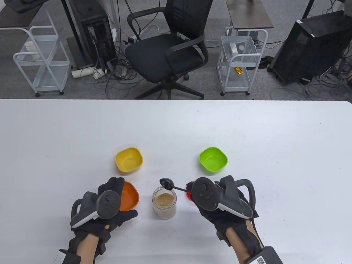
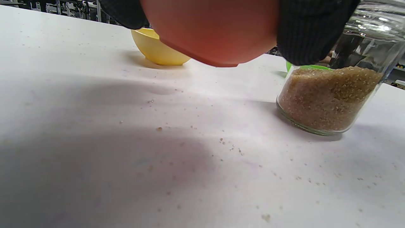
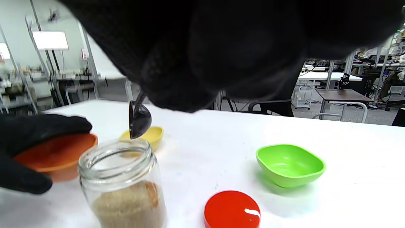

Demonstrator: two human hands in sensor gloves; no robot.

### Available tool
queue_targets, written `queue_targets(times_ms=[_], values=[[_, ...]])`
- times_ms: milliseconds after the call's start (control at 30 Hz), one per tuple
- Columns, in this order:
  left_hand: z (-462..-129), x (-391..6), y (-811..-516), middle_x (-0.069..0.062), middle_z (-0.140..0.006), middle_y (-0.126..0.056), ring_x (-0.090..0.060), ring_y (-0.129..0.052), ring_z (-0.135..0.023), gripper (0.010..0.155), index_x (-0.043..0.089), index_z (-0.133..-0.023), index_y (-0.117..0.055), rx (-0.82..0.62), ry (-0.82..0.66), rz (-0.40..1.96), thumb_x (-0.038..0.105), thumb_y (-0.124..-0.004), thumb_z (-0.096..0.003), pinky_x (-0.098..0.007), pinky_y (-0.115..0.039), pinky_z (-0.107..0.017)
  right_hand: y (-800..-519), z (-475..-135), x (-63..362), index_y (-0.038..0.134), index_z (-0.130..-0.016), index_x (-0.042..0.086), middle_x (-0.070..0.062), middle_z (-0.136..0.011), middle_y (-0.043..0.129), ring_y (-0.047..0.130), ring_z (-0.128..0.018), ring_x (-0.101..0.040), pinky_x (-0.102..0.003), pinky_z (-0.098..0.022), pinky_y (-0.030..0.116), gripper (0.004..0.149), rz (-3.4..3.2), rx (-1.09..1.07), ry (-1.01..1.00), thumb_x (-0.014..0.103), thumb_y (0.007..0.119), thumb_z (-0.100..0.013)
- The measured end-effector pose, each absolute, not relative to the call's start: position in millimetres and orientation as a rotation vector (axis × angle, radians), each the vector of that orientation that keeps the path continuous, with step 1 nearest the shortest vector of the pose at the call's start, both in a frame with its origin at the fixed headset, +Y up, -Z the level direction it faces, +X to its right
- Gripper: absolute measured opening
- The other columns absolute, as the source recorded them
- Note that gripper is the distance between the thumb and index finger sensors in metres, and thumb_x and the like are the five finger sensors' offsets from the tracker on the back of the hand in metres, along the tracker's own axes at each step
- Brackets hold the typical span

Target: Scoop brown sugar granules from jar into dishes

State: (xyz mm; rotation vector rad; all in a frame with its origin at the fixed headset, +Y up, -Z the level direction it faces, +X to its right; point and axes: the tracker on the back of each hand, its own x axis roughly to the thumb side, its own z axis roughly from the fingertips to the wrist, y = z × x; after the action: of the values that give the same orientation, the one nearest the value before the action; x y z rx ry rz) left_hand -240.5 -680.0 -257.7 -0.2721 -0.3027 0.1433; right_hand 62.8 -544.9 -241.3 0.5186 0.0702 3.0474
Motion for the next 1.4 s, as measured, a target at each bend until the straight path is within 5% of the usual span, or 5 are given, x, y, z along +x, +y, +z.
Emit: queue_targets(times_ms=[767,933,1400], values=[[-254.3,-239.7,-682.4,-0.03,-0.124,-0.026,-0.054,-0.045,-0.11,0.114,0.001,-0.119,-0.02,-0.291,-0.278,0.087,0.067,-0.083,-0.0512,-0.054,-0.06,-0.083,-561.7,-257.6,-46.5,0.088,-0.087,0.03,0.007,-0.04,0.106,0.102,-0.02,-0.018,-0.038,-0.028,0.091,0.037,3.564,0.794,0.427,0.04,0.085,-0.051],[-253.3,-240.6,-682.7,-0.03,-0.124,-0.026,-0.054,-0.045,-0.11,0.114,0.0,-0.119,-0.02,-0.292,-0.277,0.085,0.067,-0.083,-0.0513,-0.055,-0.06,-0.083,-565.2,-281.9,-29.5,0.089,-0.087,0.027,0.007,-0.038,0.105,0.102,-0.019,-0.017,-0.038,-0.026,0.091,0.038,3.264,0.69,0.737,0.039,0.085,-0.052],[-254.1,-239.8,-684.0,-0.03,-0.124,-0.026,-0.054,-0.045,-0.11,0.114,0.0,-0.119,-0.02,-0.31,-0.278,0.084,0.067,-0.083,-0.0515,-0.054,-0.06,-0.083,-592.8,-323.5,47.6,0.09,-0.088,0.023,0.008,-0.036,0.105,0.101,-0.016,-0.016,-0.038,-0.024,0.092,0.039,2.658,0.448,0.952,0.038,0.084,-0.053]])
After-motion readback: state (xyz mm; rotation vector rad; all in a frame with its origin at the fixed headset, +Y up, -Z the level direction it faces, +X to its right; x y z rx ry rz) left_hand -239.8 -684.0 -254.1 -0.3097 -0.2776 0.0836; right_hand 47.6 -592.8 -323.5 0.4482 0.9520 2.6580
